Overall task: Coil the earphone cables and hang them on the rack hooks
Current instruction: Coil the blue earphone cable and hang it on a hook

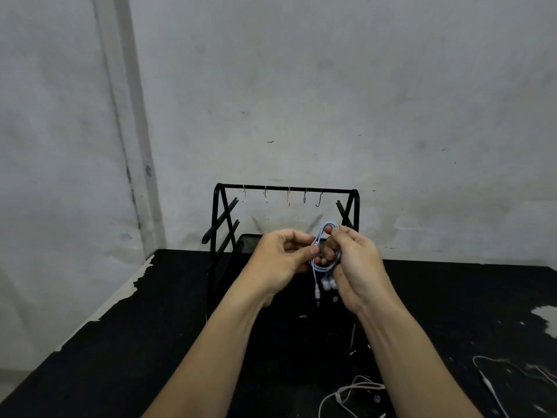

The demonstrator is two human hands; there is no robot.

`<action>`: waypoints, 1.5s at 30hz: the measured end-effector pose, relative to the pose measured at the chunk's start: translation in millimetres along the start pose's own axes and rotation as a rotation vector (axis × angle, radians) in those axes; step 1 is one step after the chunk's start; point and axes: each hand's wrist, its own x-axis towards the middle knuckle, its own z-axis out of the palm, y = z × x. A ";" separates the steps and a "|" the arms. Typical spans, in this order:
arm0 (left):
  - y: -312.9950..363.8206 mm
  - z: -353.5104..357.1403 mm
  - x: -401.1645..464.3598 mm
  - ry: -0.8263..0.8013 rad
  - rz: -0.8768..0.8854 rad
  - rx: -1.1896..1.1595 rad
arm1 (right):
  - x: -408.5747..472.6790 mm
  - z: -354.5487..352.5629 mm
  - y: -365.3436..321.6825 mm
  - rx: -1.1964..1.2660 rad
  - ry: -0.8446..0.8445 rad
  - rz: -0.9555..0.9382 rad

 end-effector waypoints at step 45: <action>-5.8 -3.5 1.2 0.333 0.130 0.012 | -5.8 2.6 12.9 -0.181 -0.006 -0.225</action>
